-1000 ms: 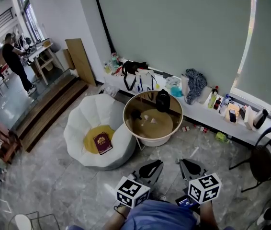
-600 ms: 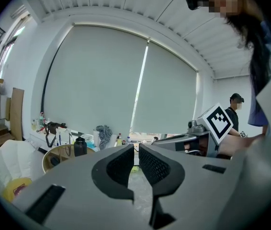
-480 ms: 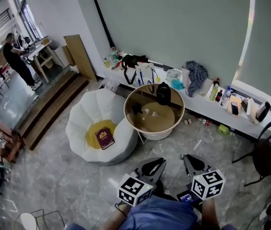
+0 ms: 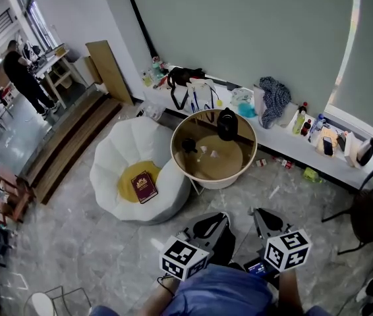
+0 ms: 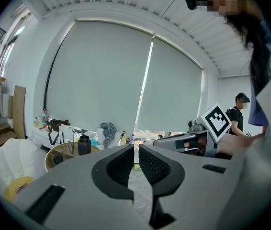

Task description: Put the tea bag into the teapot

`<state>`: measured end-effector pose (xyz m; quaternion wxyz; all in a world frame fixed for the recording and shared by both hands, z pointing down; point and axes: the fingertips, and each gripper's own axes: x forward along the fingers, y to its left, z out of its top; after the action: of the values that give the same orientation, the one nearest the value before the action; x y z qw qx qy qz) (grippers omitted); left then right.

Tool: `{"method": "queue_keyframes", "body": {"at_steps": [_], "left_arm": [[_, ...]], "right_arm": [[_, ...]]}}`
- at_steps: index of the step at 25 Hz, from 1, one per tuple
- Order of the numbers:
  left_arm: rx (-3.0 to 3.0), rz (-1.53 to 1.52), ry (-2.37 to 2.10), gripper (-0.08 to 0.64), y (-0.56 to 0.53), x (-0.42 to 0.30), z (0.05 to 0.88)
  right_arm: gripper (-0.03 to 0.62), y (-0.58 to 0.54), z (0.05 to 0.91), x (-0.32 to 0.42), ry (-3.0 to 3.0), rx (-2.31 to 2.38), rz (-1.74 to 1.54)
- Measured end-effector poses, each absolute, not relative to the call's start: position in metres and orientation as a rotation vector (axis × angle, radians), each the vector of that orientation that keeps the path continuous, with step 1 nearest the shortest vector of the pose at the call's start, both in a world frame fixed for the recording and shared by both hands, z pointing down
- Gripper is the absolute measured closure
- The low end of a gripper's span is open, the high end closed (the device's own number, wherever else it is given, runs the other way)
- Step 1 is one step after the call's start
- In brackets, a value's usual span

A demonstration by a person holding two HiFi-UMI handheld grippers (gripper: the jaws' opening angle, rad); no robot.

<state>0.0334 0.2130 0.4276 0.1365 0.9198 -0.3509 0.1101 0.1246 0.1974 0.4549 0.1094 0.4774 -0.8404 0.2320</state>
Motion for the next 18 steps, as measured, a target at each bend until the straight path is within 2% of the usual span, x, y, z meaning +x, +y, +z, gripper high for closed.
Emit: {"method": "queue_keyframes", "body": {"at_steps": [18], "left_arm": [[2.652,0.308,-0.925,0.535,0.0,0.052,0.439]], "right_arm": [[0.574,-0.002,0.467,0.139,-2.347,1.39,0.706]]}}
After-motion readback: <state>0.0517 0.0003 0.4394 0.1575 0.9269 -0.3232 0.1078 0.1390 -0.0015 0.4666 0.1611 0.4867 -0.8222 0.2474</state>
